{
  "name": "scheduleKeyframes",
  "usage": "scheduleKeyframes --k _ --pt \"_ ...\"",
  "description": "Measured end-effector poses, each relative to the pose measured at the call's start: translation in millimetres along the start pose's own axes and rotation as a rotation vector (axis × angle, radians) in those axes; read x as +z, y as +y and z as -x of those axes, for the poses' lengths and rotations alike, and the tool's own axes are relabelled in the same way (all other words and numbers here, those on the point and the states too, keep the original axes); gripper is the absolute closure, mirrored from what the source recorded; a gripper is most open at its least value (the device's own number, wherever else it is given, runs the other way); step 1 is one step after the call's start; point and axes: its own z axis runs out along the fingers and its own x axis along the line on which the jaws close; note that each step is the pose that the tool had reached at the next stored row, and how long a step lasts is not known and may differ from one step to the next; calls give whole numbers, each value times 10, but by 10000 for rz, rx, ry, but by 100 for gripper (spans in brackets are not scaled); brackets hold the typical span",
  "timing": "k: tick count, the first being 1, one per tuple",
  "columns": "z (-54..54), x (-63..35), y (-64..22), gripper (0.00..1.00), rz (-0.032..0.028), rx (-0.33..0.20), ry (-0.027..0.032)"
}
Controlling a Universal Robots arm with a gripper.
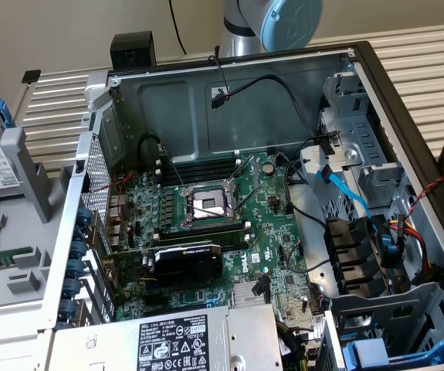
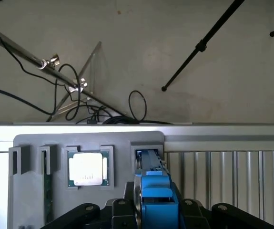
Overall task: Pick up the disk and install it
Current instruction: 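Pick up the disk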
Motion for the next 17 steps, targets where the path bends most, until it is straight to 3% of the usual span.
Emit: scheduleKeyframes --k 17 --pt "13 -222 18 63 -72 -2 41"
